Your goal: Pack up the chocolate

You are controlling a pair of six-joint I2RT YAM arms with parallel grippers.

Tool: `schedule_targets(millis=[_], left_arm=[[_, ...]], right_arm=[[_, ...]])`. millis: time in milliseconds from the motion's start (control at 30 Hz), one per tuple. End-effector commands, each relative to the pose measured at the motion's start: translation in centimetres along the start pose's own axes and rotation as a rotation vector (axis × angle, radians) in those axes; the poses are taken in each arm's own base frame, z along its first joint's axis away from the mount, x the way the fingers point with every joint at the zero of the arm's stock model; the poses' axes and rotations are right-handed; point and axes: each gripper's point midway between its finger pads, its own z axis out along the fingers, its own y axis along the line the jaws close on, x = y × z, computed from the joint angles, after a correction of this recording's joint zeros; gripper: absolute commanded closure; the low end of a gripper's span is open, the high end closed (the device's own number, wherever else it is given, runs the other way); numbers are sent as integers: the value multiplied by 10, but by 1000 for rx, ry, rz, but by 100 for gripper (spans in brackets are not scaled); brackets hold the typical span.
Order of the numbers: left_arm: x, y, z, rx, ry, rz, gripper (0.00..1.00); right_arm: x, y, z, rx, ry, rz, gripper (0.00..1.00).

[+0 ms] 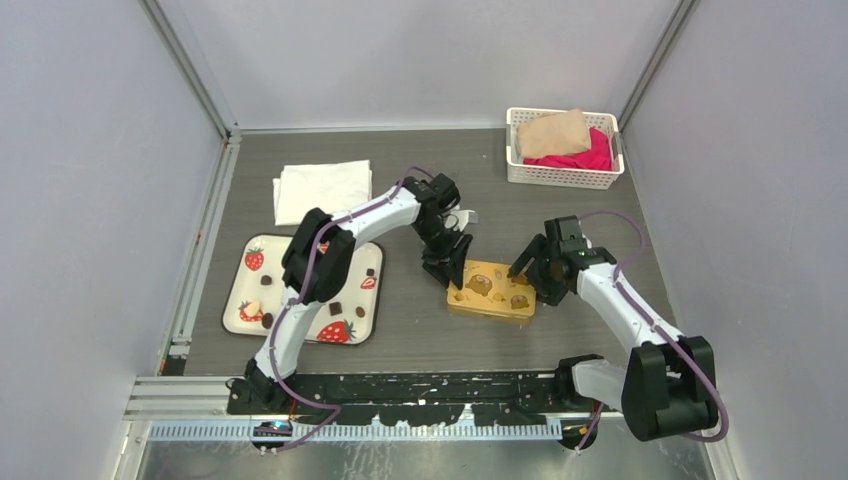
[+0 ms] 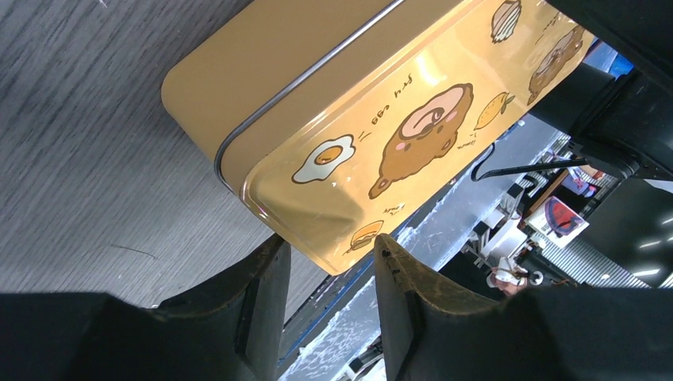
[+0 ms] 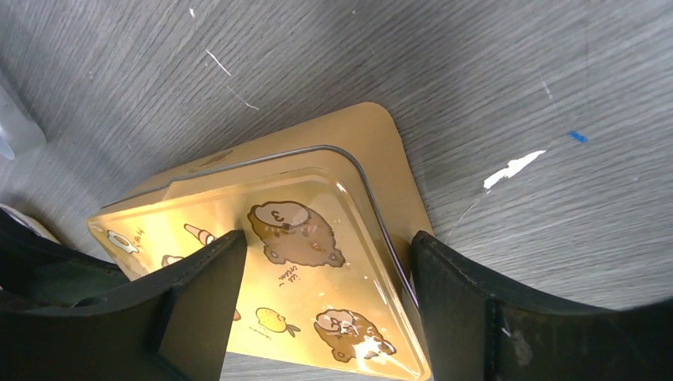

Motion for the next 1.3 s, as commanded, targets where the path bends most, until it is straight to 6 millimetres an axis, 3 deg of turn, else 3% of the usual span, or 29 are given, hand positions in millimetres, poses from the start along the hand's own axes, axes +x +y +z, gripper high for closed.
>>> schedule_targets(millis=[0, 167, 433, 667, 833, 933, 967, 1067, 1133, 1267], left_arm=[[-17, -34, 4, 87, -67, 131, 56], [-16, -28, 9, 77, -54, 122, 56], [-19, -28, 12, 92, -50, 111, 56], [-19, -25, 14, 88, -42, 106, 56], [-19, -25, 15, 88, -41, 102, 56], [-21, -25, 15, 89, -45, 104, 56], [-21, -26, 14, 89, -47, 104, 56], [-22, -26, 15, 88, -48, 104, 56], [-23, -26, 15, 88, -50, 105, 56], [-25, -27, 14, 87, -54, 104, 56]], right_arm=[[-8, 0, -8, 73, -8, -82, 20], [-32, -8, -27, 147, -114, -143, 15], [-43, -7, -37, 147, -178, -128, 15], [-58, -22, -49, 244, -262, -110, 12], [-66, -14, -59, 209, -301, -112, 12], [-68, 3, -62, 127, -303, -143, 24], [-69, 9, -62, 103, -296, -159, 41], [-69, 20, -61, 90, -265, -203, 76], [-71, 24, -60, 98, -256, -222, 91], [-70, 21, -47, 128, -237, -222, 98]])
